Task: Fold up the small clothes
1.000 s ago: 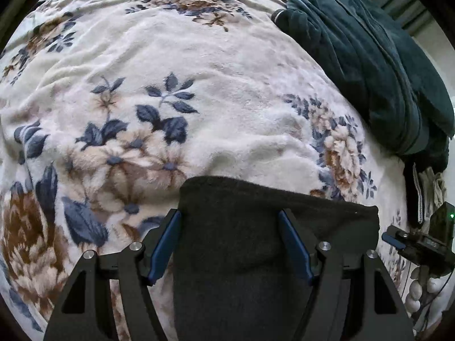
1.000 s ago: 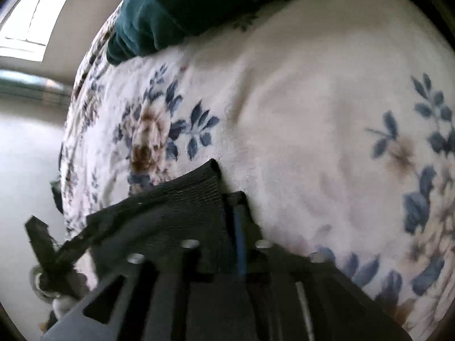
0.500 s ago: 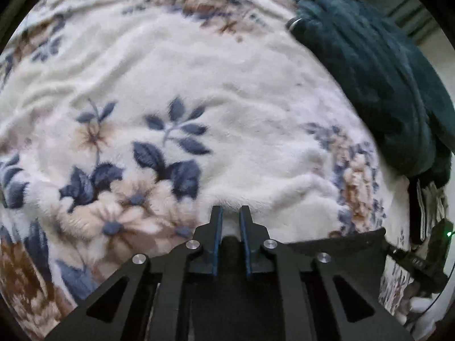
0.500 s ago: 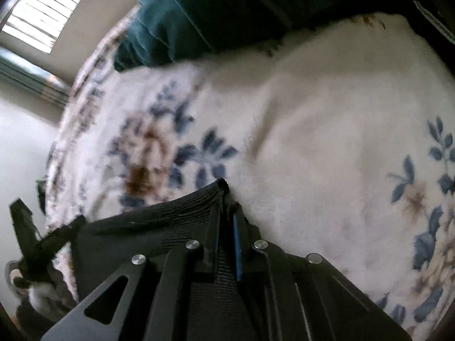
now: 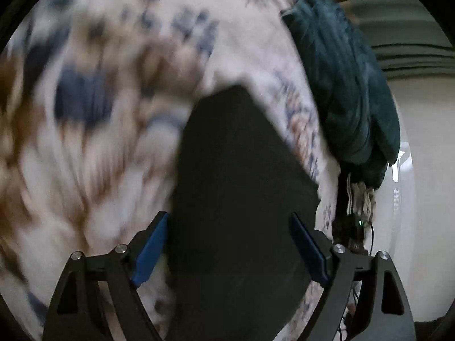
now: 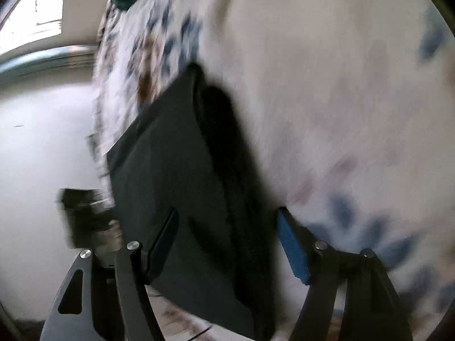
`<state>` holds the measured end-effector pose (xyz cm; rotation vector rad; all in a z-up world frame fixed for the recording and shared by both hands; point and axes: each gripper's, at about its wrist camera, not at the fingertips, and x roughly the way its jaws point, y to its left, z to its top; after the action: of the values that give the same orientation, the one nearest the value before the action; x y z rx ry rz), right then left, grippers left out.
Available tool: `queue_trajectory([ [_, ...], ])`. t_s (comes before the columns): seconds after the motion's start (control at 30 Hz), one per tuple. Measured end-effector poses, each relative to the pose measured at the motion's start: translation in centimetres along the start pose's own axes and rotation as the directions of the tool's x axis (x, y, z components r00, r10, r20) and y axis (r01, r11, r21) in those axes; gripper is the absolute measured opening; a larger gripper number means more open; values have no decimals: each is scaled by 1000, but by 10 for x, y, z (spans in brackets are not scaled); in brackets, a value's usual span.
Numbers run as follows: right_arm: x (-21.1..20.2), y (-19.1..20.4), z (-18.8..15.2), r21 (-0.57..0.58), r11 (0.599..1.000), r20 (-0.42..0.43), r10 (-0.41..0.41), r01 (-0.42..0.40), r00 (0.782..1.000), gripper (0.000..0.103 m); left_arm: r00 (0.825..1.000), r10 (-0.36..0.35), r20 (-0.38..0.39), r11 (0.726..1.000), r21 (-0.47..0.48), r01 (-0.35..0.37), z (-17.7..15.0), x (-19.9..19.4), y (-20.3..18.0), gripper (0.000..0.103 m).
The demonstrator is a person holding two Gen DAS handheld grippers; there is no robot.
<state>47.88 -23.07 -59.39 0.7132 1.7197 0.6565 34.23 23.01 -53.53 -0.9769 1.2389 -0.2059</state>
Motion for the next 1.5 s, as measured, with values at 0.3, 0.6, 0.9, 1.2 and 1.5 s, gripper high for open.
queue_trajectory([
  [0.3, 63, 25, 4, -63, 971, -101, 224, -231, 969, 66, 999, -35, -23, 996, 81, 37, -21, 25, -19, 77],
  [0.6, 48, 65, -14, -125, 986, 36, 114, -109, 993, 21, 999, 7, 54, 982, 188, -18, -1, -7, -47, 30],
  [0.9, 11, 134, 15, -155, 974, 179, 190, -163, 965, 20, 995, -10, 99, 963, 270, -17, 104, -27, -89, 30],
  [1.2, 26, 185, 134, -168, 978, 273, 164, -120, 948, 20, 994, 61, 90, 950, 301, -85, 233, 8, -84, 31],
  [1.5, 33, 158, 198, -87, 976, 284, -167, 199, 944, 52, 984, 175, 17, 949, 261, -174, 250, 34, -39, 53],
])
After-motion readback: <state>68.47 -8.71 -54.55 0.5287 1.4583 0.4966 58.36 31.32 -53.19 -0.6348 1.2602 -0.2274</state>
